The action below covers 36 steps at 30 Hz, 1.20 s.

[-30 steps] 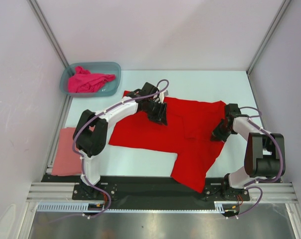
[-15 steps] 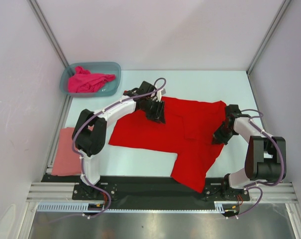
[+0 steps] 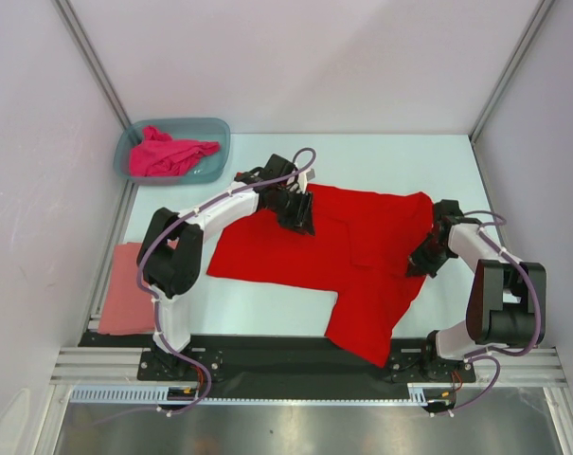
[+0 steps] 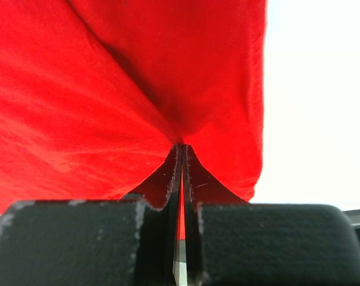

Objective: Fold and stack the t-shirts
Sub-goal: Fold the tshirt

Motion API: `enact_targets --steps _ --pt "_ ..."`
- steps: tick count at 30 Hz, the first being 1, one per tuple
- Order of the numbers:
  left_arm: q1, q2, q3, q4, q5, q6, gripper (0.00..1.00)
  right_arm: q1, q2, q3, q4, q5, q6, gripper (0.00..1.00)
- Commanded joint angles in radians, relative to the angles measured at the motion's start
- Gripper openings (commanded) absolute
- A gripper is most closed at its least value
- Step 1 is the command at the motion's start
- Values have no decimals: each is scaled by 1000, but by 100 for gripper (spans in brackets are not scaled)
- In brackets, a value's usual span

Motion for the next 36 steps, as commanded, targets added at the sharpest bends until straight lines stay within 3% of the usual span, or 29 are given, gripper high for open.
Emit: enact_targets --steps 1,16,28,30,32,36 --pt "8 -5 27 23 16 8 42 -9 -16 33 -43 36 -40 0" --pt "19 1 29 30 16 -1 42 6 -132 -33 -75 30 46 0" --pt "42 -3 35 26 16 4 43 19 -122 -127 -20 -18 153 0" --pt "54 -2 36 26 16 4 43 14 -122 -118 -17 -23 144 10" --pt "63 -3 41 26 12 8 43 11 -119 -96 -18 -21 111 27" --pt "127 10 78 0 -19 31 43 6 -112 52 -21 28 34 48"
